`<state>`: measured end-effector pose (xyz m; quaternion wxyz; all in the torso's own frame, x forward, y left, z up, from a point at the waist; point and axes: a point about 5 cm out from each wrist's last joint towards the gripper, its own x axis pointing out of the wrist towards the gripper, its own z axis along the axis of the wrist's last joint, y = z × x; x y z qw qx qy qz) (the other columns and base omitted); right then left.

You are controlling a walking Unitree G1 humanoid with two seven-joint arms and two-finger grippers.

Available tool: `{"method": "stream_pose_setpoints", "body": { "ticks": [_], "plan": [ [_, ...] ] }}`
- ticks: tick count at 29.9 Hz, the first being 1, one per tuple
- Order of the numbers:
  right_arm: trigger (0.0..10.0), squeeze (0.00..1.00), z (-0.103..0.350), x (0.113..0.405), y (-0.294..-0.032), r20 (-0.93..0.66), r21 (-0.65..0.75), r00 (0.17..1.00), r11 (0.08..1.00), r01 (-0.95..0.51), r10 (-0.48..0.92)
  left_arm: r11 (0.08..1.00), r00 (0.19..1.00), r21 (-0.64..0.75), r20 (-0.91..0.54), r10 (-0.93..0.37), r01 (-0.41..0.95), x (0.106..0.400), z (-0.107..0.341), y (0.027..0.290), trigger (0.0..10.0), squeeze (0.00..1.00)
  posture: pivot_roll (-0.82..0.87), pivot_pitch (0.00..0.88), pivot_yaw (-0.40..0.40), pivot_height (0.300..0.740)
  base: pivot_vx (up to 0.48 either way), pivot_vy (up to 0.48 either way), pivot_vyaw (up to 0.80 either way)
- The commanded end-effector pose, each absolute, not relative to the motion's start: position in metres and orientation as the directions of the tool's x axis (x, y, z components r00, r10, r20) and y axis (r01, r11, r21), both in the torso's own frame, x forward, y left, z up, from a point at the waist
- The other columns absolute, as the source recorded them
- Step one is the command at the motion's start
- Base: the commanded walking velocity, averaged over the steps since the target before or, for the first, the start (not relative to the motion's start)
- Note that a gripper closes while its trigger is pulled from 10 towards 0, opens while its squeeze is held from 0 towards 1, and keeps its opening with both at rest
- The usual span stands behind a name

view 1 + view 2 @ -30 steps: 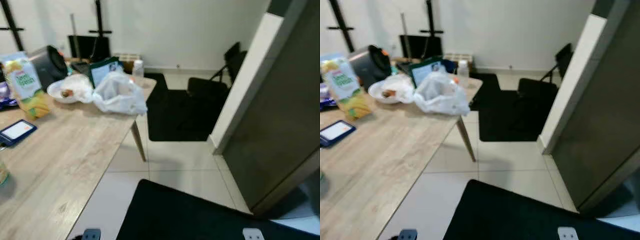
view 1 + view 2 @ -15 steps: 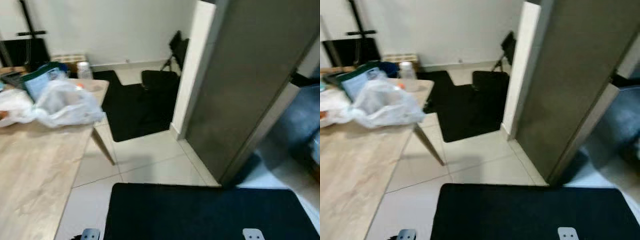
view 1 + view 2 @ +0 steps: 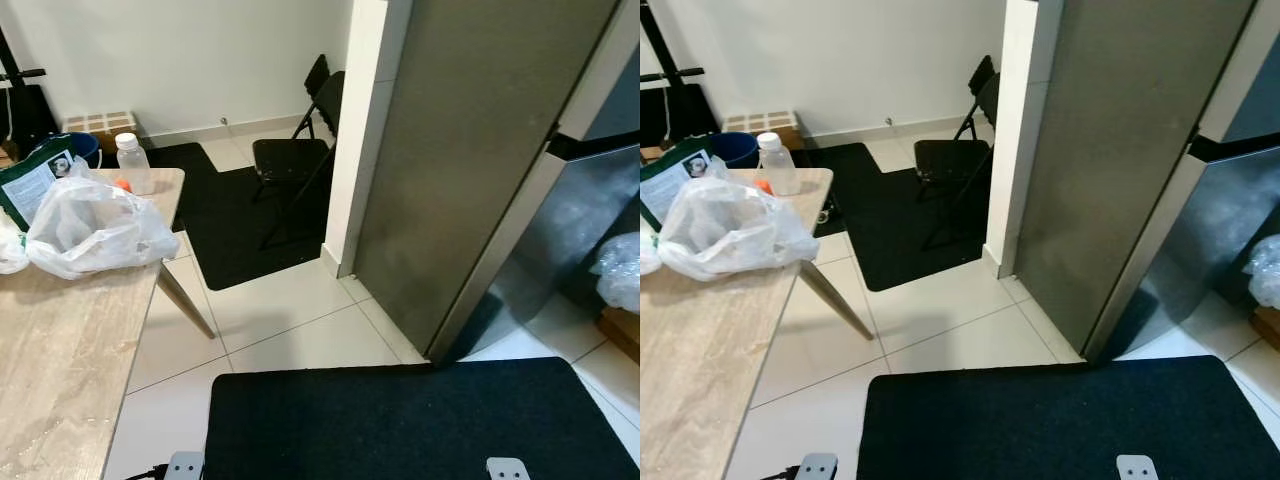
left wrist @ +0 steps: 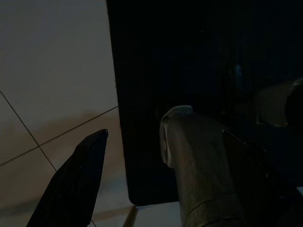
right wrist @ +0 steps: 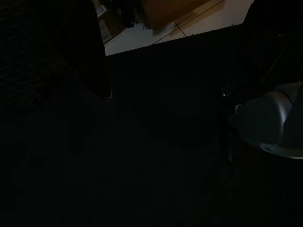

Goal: Restocking fridge

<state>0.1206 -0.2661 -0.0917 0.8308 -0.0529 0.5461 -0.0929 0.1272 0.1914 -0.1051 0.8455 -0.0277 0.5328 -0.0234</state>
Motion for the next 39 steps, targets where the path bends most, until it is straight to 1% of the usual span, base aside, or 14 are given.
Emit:
{"method": "stream_pose_setpoints", "body": {
  "ticks": [1, 10, 22, 30, 39],
  "plan": [
    [10.0, 0.00, -0.091, 0.123, -0.267, -0.894, -0.193, 0.391, 0.976, 0.105, -0.219, 0.997, 0.428, -0.064, -0.901, -0.071, 0.029, 0.128, -0.105, 0.192, 10.0, 0.00, 0.08, 0.000, -0.017, 0.740, 0.322, 0.000, 0.00],
    [10.0, 0.00, -0.090, 0.125, -0.267, -0.892, -0.191, 0.395, 0.975, 0.114, -0.221, 0.997, 0.426, -0.066, -0.902, -0.075, 0.035, 0.127, -0.105, 0.191, 10.0, 0.00, 0.08, 0.000, -0.017, 0.740, 0.324, 0.000, 0.00],
    [10.0, 0.00, -0.092, 0.121, -0.266, -0.898, -0.174, 0.384, 0.975, 0.141, -0.216, 0.997, 0.430, -0.068, -0.899, -0.080, 0.043, 0.129, -0.105, 0.190, 10.0, 0.00, 0.08, 0.000, -0.017, 0.740, 0.322, 0.000, -0.79],
    [10.0, 0.00, -0.092, 0.115, -0.270, -0.894, -0.191, 0.382, 0.971, 0.146, -0.234, 0.996, 0.431, -0.070, -0.899, -0.083, 0.046, 0.129, -0.105, 0.189, 10.0, 0.00, 0.08, 0.000, -0.017, 0.740, 0.323, 0.000, -0.80],
    [10.0, 0.00, -0.092, 0.111, -0.274, -0.893, -0.190, 0.387, 0.971, 0.144, -0.232, 0.996, 0.431, -0.069, -0.898, -0.084, 0.050, 0.129, -0.105, 0.189, 10.0, 0.00, 0.08, 0.000, -0.017, 0.740, 0.318, 0.000, 0.00]
  ]
}}
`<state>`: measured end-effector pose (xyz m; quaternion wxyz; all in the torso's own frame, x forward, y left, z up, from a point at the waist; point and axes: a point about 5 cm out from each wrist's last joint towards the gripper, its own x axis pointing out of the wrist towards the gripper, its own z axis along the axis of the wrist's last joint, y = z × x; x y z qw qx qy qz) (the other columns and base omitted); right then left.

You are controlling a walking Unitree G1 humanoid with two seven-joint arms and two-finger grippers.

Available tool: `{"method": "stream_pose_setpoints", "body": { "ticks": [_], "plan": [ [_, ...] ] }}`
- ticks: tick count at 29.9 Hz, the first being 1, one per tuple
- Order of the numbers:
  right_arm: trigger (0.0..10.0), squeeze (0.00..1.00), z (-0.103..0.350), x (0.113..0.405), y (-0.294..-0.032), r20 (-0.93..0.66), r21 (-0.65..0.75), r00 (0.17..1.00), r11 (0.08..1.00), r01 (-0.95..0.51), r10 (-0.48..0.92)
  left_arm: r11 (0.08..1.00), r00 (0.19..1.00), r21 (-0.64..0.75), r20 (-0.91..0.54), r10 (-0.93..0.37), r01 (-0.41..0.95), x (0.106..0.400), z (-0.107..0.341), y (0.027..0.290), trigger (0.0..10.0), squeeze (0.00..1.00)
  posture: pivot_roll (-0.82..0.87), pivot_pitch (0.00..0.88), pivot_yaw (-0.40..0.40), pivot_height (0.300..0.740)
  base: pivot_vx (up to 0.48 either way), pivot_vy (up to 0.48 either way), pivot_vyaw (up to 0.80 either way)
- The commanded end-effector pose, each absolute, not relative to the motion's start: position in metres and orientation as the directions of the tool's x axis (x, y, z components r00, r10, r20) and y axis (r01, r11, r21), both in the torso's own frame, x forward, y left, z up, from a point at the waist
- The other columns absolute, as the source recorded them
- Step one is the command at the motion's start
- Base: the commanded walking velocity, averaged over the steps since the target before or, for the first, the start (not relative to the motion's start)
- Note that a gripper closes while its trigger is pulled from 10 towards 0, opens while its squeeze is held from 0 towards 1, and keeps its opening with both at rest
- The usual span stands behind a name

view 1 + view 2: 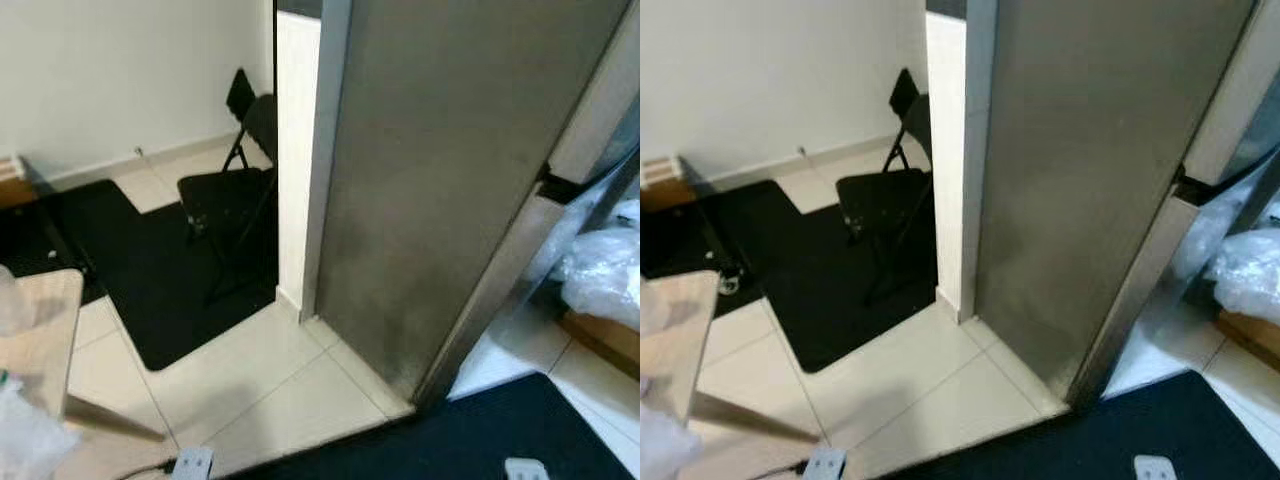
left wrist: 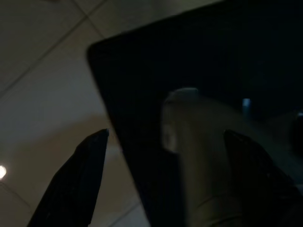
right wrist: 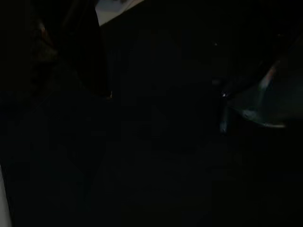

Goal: Restocking fridge

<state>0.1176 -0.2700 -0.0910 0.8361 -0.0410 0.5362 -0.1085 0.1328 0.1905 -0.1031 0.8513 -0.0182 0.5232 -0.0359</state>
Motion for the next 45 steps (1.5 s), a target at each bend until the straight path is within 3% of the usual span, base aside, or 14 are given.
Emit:
{"method": "stream_pose_setpoints", "body": {
  "ticks": [1, 21, 45],
  "plan": [
    [10.0, 0.00, -0.092, 0.110, -0.274, -0.893, -0.188, 0.388, 0.972, 0.142, -0.229, 0.996, 0.431, -0.068, -0.899, -0.084, 0.051, 0.129, -0.105, 0.189, 10.0, 0.00, 0.08, 0.000, -0.017, 0.740, 0.315, 0.000, 0.00],
    [10.0, 0.00, -0.092, 0.120, -0.264, -0.886, -0.139, 0.428, 0.983, 0.121, -0.178, 0.997, 0.440, -0.074, -0.895, -0.081, 0.032, 0.130, -0.104, 0.189, 10.0, 0.00, 0.08, 0.000, -0.019, 0.740, 0.214, 0.000, 0.00],
    [10.0, 0.00, -0.093, 0.117, -0.263, -0.889, -0.101, 0.432, 0.985, 0.138, -0.152, 0.995, 0.435, -0.076, -0.896, -0.094, 0.058, 0.129, -0.105, 0.188, 10.0, 0.00, 0.07, 0.000, -0.016, 0.740, 0.000, 0.000, 0.80]
  ]
}}
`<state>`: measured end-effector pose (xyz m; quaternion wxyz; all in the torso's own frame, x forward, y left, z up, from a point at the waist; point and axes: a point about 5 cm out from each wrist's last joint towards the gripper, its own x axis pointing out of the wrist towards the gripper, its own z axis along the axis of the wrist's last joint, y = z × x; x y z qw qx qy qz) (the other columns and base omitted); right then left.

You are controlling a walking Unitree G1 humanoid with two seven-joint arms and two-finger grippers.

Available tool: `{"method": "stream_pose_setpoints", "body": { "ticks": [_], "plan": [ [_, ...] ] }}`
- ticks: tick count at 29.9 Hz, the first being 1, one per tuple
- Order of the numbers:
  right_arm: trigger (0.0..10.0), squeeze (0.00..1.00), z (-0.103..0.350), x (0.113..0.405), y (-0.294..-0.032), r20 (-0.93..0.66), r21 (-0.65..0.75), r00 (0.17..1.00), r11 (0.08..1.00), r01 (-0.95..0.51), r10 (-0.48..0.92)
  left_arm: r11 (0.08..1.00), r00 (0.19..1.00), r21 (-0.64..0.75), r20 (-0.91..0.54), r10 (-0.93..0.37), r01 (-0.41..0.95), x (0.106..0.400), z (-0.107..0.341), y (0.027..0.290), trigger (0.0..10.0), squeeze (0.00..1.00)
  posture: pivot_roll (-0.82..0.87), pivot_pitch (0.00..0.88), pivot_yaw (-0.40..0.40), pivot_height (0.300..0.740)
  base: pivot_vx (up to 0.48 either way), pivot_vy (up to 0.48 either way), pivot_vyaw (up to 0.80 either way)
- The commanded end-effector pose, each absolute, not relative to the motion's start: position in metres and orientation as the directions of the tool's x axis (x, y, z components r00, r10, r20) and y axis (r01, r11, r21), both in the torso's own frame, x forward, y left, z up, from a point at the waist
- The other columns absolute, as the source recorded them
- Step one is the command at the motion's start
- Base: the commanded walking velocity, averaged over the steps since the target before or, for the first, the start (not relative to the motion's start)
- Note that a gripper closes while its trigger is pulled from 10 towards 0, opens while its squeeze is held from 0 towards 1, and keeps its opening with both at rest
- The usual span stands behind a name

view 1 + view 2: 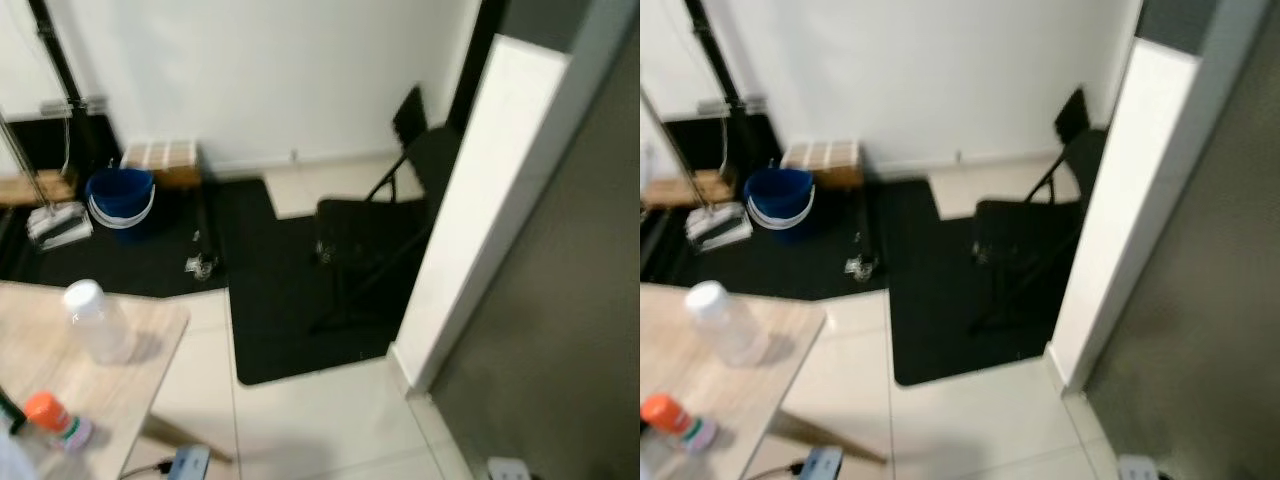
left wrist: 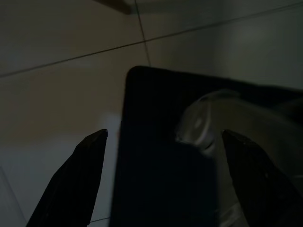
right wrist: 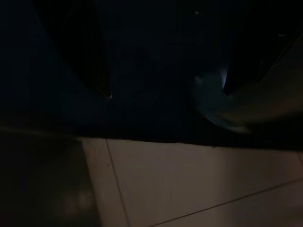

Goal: Restocking fridge

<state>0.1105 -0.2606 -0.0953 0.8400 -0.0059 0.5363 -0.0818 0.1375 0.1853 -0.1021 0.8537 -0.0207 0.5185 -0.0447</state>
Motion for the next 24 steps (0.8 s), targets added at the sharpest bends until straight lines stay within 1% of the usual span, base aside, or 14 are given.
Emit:
{"method": "stream_pose_setpoints", "body": {
  "ticks": [1, 4, 7, 11, 19, 24],
  "plan": [
    [10.0, 0.00, -0.093, 0.117, -0.263, -0.889, -0.101, 0.433, 0.986, 0.136, -0.151, 0.995, 0.435, -0.078, -0.895, -0.096, 0.060, 0.129, -0.105, 0.188, 10.0, 0.00, 0.07, 0.000, -0.016, 0.740, 0.000, -0.442, 0.00],
    [10.0, 0.00, -0.093, 0.119, -0.261, -0.887, -0.111, 0.431, 0.983, 0.146, -0.164, 0.992, 0.420, -0.086, -0.900, -0.115, 0.087, 0.128, -0.105, 0.186, 10.0, 0.00, 0.07, 0.000, -0.016, 0.740, 0.000, -0.465, 0.00],
    [10.0, 0.00, -0.093, 0.121, -0.258, -0.888, -0.113, 0.429, 0.983, 0.142, -0.164, 0.993, 0.420, -0.087, -0.900, -0.114, 0.083, 0.128, -0.105, 0.186, 10.0, 0.00, 0.07, 0.000, -0.016, 0.740, 0.000, -0.460, 0.00],
    [10.0, 0.00, -0.093, 0.122, -0.256, -0.888, -0.111, 0.431, 0.984, 0.141, -0.162, 0.995, 0.421, -0.089, -0.901, -0.102, 0.051, 0.127, -0.106, 0.187, 10.0, 0.00, 0.07, 0.000, -0.015, 0.740, 0.000, 0.000, 0.00],
    [10.0, 0.00, -0.094, 0.122, -0.254, -0.891, -0.096, 0.431, 0.987, 0.127, -0.142, 0.995, 0.417, -0.081, -0.904, -0.099, 0.059, 0.126, -0.106, 0.187, 10.0, 0.00, 0.07, 0.000, -0.013, 0.740, 0.000, 0.000, 0.00],
    [10.0, 0.00, -0.094, 0.122, -0.253, -0.895, -0.082, 0.429, 0.991, 0.103, -0.119, 0.995, 0.417, -0.081, -0.904, -0.097, 0.057, 0.126, -0.106, 0.187, 10.0, 0.00, 0.07, 0.000, -0.013, 0.740, 0.000, 0.000, 0.80]
  ]
}}
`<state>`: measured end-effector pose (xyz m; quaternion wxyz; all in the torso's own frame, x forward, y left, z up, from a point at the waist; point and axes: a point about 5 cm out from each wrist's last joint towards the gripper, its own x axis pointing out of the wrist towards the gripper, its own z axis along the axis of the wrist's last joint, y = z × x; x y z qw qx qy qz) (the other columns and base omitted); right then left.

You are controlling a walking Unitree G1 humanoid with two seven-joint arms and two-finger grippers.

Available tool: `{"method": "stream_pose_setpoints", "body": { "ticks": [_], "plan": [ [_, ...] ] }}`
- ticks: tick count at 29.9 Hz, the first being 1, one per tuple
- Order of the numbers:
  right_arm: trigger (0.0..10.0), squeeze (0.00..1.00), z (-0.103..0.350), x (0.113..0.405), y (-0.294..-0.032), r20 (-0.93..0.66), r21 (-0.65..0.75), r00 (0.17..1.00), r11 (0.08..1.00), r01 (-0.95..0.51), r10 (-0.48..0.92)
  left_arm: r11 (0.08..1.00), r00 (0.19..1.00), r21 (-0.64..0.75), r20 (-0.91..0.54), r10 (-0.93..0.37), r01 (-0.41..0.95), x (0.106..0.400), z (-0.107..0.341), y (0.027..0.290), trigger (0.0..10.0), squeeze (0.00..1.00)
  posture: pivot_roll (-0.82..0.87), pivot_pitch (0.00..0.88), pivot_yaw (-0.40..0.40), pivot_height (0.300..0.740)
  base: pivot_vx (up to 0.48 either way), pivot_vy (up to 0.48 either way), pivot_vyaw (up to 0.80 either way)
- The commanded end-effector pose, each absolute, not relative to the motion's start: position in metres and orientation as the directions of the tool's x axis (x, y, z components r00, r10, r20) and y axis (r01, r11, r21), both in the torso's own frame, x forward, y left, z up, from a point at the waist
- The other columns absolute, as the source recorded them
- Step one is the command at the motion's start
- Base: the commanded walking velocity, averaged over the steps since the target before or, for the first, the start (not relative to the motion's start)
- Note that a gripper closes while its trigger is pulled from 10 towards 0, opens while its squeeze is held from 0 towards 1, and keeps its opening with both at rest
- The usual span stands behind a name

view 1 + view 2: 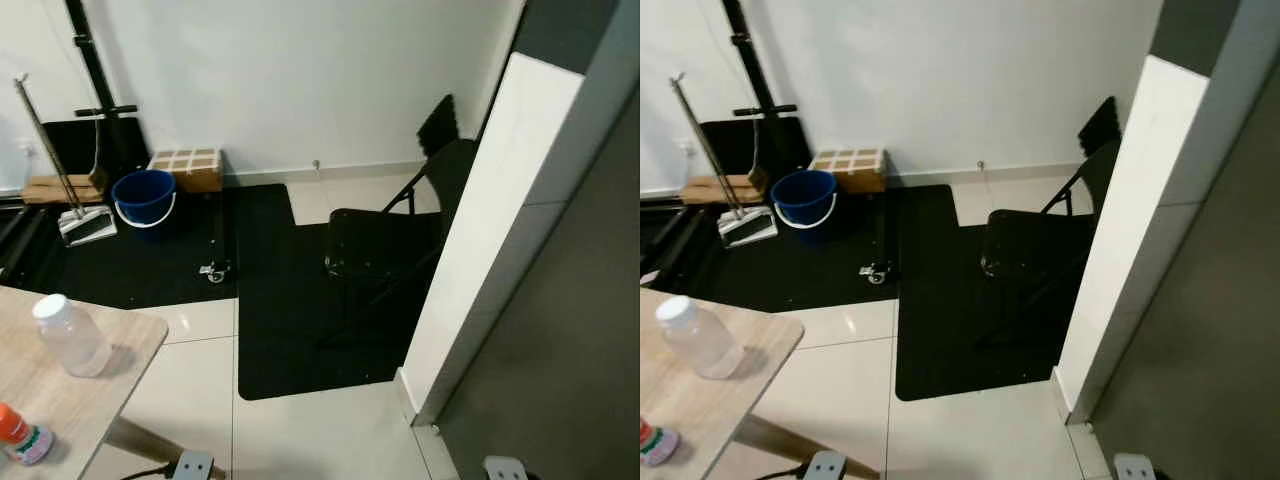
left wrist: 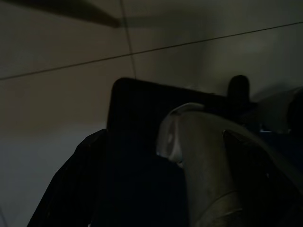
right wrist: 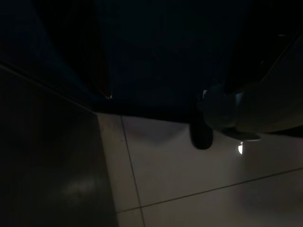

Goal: Restocking fridge

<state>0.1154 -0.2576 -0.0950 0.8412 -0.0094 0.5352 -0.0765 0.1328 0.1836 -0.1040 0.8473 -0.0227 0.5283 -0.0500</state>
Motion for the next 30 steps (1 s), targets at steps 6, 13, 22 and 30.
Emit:
{"method": "stream_pose_setpoints", "body": {
  "ticks": [6, 13, 22, 30],
  "plan": [
    [10.0, 0.00, -0.094, 0.119, -0.257, -0.897, -0.083, 0.426, 0.991, 0.103, -0.120, 0.995, 0.416, -0.081, -0.904, -0.099, 0.060, 0.126, -0.106, 0.187, 10.0, 0.00, 0.07, 0.000, -0.013, 0.740, 0.000, 0.000, 0.80],
    [10.0, 0.00, -0.093, 0.114, -0.264, -0.899, -0.083, 0.421, 0.991, 0.107, -0.121, 0.994, 0.416, -0.086, -0.903, -0.105, 0.064, 0.127, -0.106, 0.186, 10.0, 0.00, 0.06, 0.000, -0.012, 0.740, 0.000, 0.000, 0.80],
    [10.0, 0.00, -0.093, 0.112, -0.265, -0.903, -0.082, 0.414, 0.992, 0.096, -0.115, 0.993, 0.415, -0.089, -0.903, -0.111, 0.071, 0.128, -0.106, 0.185, 10.0, 0.00, 0.06, 0.000, -0.012, 0.740, 0.000, 0.000, 0.80],
    [10.0, 0.00, -0.094, 0.111, -0.265, -0.904, -0.110, 0.405, 0.990, 0.090, -0.137, 0.992, 0.410, -0.095, -0.904, -0.123, 0.087, 0.128, -0.105, 0.185, 10.0, 0.00, 0.06, 0.000, -0.009, 0.740, 0.000, -0.117, 0.40]
  ]
}}
